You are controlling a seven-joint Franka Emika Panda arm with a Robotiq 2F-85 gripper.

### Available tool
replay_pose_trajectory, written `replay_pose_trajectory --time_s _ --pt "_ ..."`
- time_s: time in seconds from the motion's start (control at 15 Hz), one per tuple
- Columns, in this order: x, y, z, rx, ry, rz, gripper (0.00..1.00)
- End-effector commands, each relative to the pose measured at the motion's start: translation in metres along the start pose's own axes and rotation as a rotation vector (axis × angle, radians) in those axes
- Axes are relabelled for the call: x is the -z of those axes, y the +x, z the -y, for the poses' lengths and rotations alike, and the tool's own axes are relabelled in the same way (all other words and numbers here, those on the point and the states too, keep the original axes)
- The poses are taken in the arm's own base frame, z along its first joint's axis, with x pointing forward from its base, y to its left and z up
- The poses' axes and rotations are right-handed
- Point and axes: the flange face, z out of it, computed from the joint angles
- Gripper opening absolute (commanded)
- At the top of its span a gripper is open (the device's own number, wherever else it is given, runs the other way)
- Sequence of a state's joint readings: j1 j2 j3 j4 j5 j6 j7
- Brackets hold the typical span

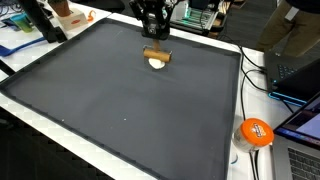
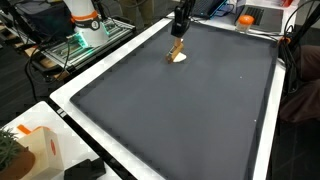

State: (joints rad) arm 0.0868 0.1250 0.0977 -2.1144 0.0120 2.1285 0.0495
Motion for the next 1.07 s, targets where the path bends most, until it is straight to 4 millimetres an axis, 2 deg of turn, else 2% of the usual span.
replay_pose_trajectory --time_s 0.0,0.33,0.53,0.67,0.87,1.0 --pt "-0.021 0.032 0.014 -0.023 0.059 -0.105 0.22" --pt "-0.015 0.039 0.015 -0.048 0.067 -0.140 0.22" --pt "-0.003 0.050 0.017 -0.073 0.071 -0.260 0.22" --pt "0.011 0.042 0.018 -0.070 0.051 -0.275 0.22" --pt "0.045 0.011 -0.003 -0.144 -0.031 -0.246 0.22" --pt "0.071 -0.008 -0.016 -0.160 -0.047 -0.155 0.22"
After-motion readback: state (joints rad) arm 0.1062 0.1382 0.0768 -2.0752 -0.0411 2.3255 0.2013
